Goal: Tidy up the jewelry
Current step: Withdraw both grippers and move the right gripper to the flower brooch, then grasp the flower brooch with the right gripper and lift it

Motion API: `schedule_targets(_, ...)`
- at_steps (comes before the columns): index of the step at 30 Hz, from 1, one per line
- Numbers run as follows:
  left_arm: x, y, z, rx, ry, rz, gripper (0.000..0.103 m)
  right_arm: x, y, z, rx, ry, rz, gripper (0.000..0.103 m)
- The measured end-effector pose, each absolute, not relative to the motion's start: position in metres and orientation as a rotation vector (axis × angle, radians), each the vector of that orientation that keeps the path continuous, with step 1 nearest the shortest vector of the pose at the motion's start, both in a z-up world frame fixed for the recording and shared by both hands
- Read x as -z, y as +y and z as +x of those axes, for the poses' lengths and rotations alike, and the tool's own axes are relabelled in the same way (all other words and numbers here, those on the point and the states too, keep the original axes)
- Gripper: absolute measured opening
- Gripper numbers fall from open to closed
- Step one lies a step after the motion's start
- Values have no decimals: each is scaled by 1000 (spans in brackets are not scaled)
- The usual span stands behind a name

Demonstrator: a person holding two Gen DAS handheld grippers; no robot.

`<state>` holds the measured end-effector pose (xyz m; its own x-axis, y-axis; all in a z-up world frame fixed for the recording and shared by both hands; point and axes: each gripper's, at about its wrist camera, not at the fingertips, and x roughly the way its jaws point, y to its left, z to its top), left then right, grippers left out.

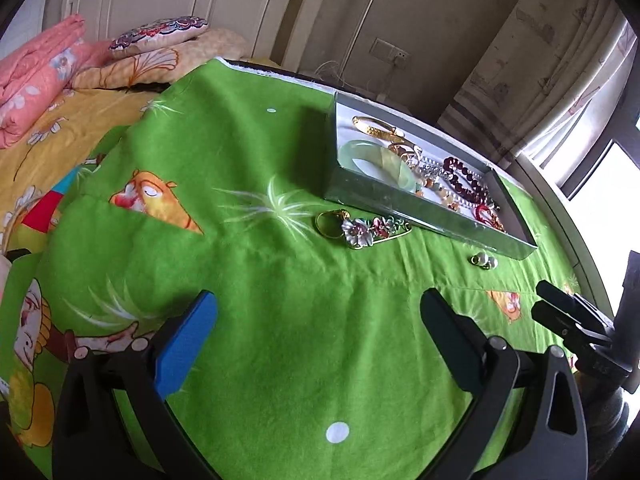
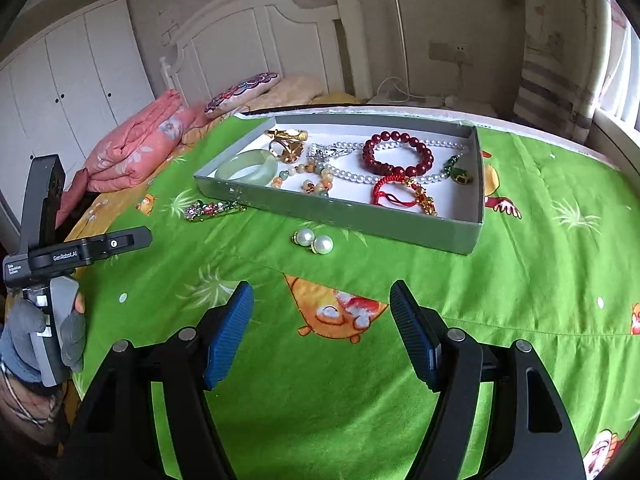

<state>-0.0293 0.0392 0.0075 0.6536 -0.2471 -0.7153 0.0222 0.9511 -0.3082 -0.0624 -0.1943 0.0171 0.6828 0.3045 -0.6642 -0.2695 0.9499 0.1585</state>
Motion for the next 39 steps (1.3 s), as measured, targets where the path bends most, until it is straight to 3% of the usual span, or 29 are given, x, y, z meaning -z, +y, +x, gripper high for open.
schedule_targets(7, -8, 41, -30, 164, 840, -299, 101, -20, -166, -56, -346, 746, -6, 68)
schedule_targets(12, -24, 51, -55, 214, 672, -340, 100, -22, -125, -42, -412, 752, -86, 66)
schedule_targets(18, -29, 72, -64, 210, 600, -445, 100, -26, -57, -12, -607, 737, -255, 65)
schedule_targets(26, -27, 88, -65, 220, 598, -520, 100, -12, -17, 48, -786, 859, -337, 66)
schedule_targets(32, -29, 78, -64, 217, 600, -462, 100, -13, -27, 30, -844, 908, -393, 66)
schedule_targets(34, -29, 77, -65, 215, 598, -459, 100, -15, -33, 18, -856, 927, -414, 60)
schedule_targets(39, -28, 81, -64, 213, 596, -480, 101, -21, -46, -16, -875, 899, -445, 55)
